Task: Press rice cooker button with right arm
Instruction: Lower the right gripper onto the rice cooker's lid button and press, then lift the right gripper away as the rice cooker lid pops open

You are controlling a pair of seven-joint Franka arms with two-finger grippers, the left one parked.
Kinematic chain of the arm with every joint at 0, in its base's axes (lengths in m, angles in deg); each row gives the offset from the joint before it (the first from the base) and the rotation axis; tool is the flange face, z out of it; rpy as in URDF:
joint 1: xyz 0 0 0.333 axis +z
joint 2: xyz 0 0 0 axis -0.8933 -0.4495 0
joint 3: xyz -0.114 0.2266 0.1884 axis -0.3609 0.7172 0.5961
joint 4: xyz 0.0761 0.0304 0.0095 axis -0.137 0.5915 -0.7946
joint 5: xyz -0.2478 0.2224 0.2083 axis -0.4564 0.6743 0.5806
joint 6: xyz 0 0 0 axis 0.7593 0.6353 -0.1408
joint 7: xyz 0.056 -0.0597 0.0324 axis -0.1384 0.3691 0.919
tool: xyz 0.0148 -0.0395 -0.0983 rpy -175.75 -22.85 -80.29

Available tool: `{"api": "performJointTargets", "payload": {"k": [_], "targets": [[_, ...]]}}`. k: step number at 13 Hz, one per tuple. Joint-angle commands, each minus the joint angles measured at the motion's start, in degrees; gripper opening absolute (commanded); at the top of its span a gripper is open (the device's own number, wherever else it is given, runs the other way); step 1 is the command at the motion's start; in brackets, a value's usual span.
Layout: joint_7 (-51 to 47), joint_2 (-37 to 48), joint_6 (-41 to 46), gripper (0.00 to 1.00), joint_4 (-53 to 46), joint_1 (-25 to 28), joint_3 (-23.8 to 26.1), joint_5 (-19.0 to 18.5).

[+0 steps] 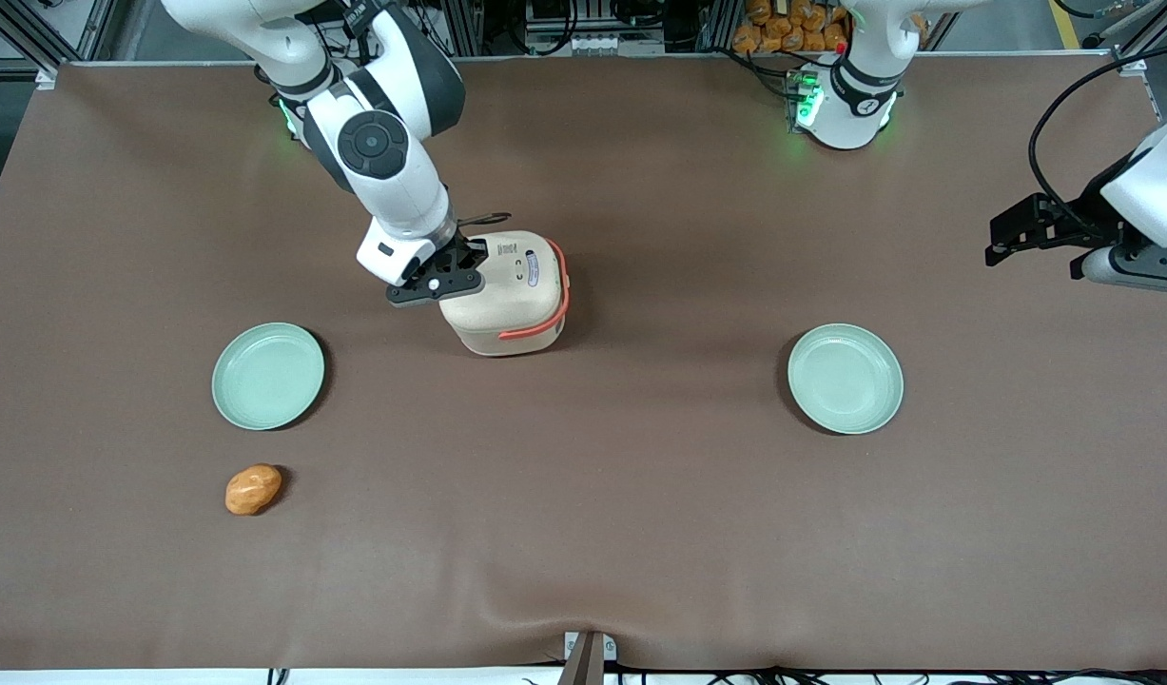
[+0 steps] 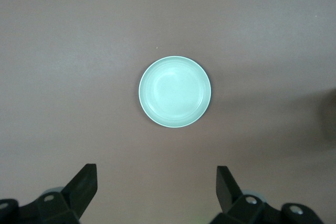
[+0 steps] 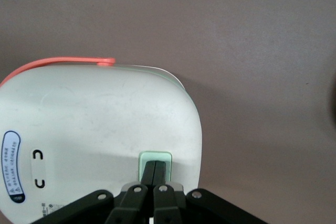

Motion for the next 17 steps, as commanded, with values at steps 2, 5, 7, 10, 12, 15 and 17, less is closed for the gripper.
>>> {"api": "performJointTargets", "payload": {"k": [2, 5, 7, 10, 12, 15, 17], "targets": [[-1.3, -0.8, -1.7, 0.0, 1.0, 0.3, 0.1, -2.3], [-1.3, -0.9, -4.1, 0.0, 3.2, 0.3, 0.1, -2.8], [-1.3, -0.9, -4.8, 0.0, 3.6, 0.0, 0.1, -2.8], [-1.6, 0.8, -0.7, 0.0, 0.5, -0.8, 0.1, -2.5], [-1.3, 3.0, 9.6, 0.0, -5.9, -2.0, 0.1, -2.2], [-1.1, 4.1, 20.5, 0.0, -17.3, -3.6, -0.5, -1.6], [-0.7, 4.1, 26.1, 0.62, -24.2, -4.1, -3.5, -1.5]]}}
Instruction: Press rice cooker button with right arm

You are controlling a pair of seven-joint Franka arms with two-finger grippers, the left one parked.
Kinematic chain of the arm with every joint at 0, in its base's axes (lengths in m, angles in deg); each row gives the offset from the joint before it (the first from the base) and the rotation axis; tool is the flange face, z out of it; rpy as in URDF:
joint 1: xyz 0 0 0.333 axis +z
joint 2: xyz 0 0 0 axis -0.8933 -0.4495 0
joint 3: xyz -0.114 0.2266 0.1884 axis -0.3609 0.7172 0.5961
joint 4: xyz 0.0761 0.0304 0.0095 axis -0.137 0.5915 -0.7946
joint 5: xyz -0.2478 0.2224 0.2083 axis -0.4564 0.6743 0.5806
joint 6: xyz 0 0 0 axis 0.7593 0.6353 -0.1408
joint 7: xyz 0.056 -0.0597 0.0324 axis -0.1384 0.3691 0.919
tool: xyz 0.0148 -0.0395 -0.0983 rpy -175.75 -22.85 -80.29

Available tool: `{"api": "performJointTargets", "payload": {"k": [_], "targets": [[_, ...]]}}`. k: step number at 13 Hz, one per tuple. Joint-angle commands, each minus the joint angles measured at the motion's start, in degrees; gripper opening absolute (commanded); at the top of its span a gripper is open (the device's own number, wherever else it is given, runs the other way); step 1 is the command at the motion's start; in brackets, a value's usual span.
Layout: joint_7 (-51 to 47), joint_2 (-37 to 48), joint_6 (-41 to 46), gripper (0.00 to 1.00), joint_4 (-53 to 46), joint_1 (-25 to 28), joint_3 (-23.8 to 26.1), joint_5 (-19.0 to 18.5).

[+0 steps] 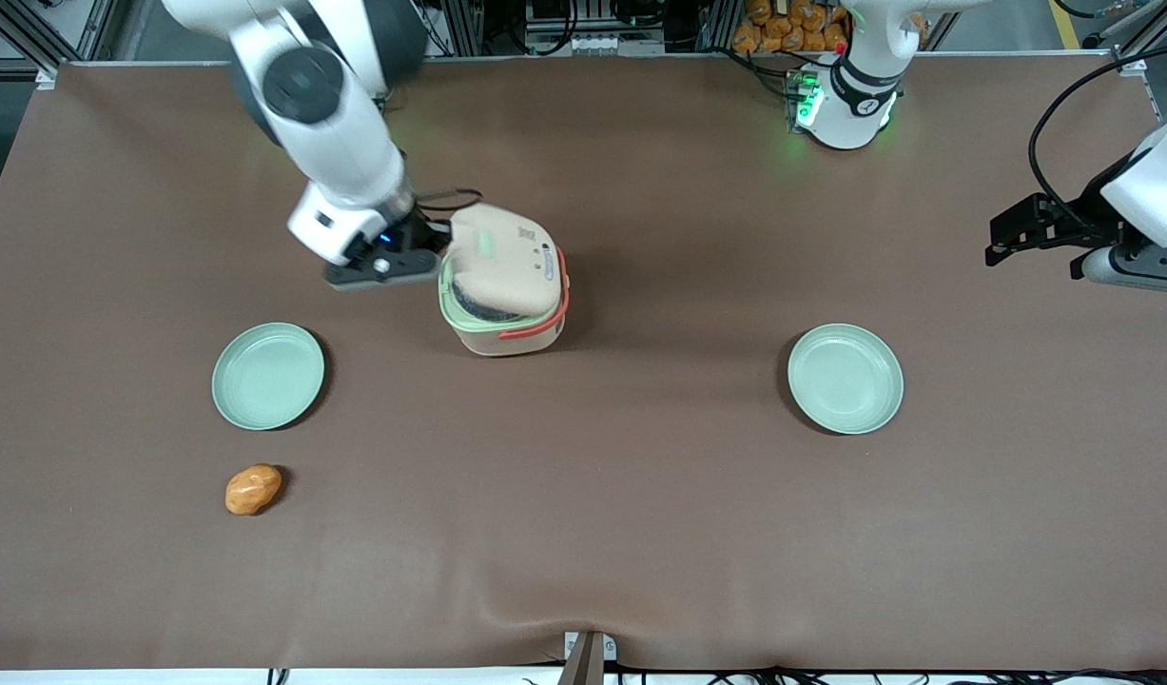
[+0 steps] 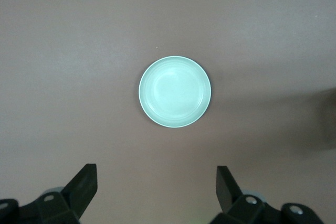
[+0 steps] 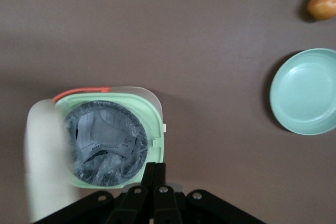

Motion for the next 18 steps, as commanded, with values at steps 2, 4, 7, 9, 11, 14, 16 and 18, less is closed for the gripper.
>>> {"api": "performJointTargets", "payload": {"k": [2, 4, 7, 9, 11, 14, 16, 18], "targets": [[-0.2, 0.8, 7.7, 1.0, -9.1, -1.8, -4.3, -0.4], [0.1, 3.1, 9.1, 1.0, -10.1, -3.2, -7.0, -0.4], [9.1, 4.0, 12.6, 1.0, -12.8, -4.6, -12.7, -0.5], [13.1, 5.6, 12.2, 1.0, -13.2, -8.4, -14.3, -0.4], [18.7, 6.0, 12.3, 1.0, -13.5, -8.7, -17.3, -0.3], [21.9, 6.2, 12.9, 1.0, -13.4, -8.6, -21.1, 2.9], [21.9, 6.2, 13.6, 1.0, -13.2, -8.6, -21.4, 3.1], [21.9, 6.2, 14.5, 1.0, -13.4, -8.5, -21.5, 3.1]]}}
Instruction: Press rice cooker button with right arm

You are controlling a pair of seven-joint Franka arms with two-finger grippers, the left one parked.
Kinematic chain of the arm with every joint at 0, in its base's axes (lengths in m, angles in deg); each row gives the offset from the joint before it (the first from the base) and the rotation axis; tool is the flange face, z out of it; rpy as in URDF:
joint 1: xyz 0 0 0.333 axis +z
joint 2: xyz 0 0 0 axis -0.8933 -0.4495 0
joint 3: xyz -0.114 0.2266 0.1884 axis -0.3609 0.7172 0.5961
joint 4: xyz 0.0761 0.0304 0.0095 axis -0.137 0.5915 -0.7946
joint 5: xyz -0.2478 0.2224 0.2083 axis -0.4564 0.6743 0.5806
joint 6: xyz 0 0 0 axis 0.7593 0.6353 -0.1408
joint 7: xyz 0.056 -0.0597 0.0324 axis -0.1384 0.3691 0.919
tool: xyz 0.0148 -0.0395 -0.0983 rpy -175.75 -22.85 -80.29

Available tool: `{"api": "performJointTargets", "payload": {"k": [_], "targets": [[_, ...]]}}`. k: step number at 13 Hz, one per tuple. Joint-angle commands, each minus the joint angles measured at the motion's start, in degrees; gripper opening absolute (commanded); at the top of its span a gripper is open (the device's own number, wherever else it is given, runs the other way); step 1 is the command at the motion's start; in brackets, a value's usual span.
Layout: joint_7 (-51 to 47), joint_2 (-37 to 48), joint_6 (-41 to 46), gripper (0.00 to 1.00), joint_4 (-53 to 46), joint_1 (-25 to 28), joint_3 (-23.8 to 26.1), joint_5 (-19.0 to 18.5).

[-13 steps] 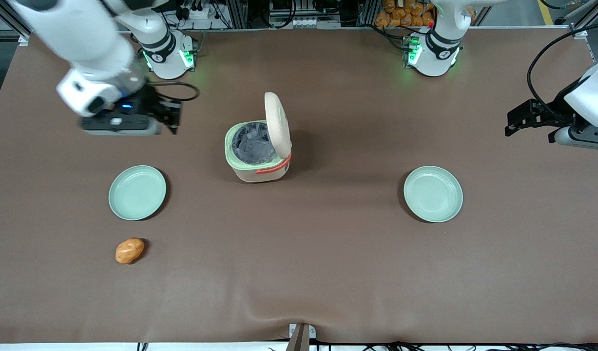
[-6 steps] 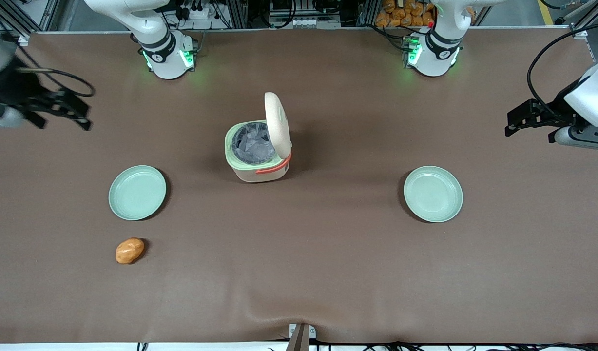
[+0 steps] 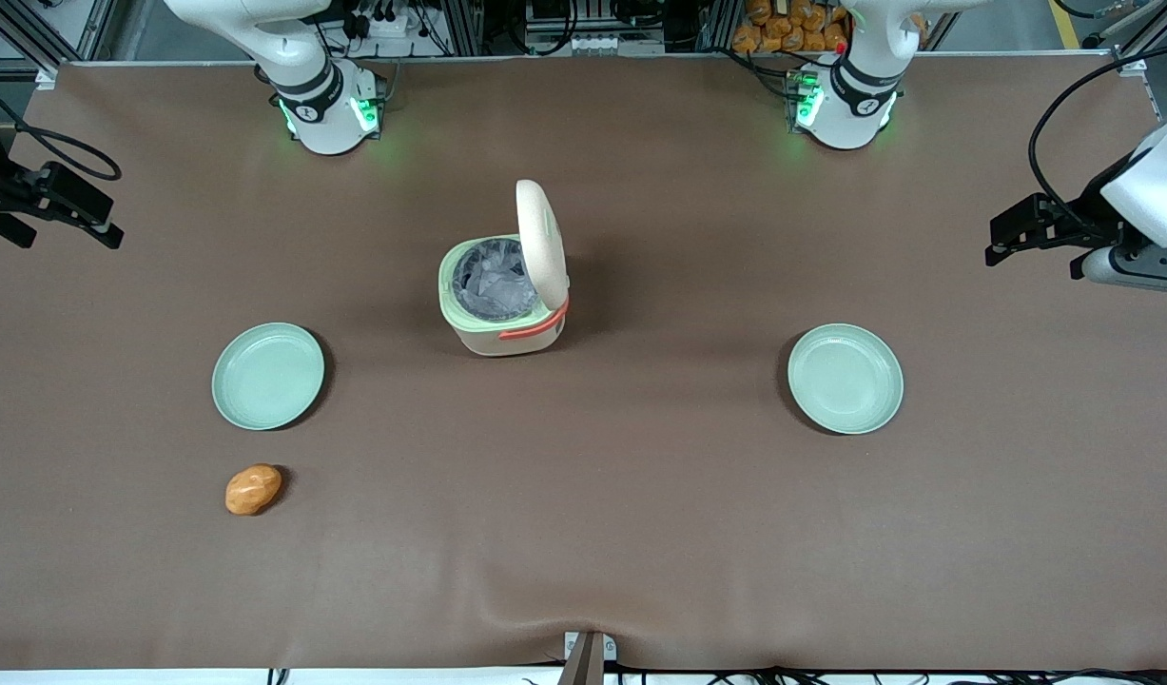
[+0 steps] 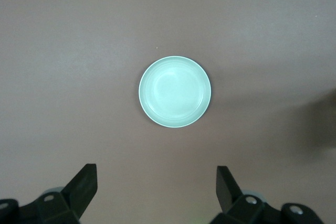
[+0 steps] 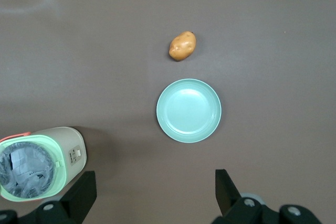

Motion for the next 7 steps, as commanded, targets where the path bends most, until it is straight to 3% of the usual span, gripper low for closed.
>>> {"api": "performJointTargets", "payload": {"k": [1, 7], "targets": [[0.8, 0.5, 1.2, 1.0, -0.3, 0.1, -0.2, 0.9], [4.4, 1.0, 1.5, 1.0, -0.1, 2.0, -3.3, 0.9]]}}
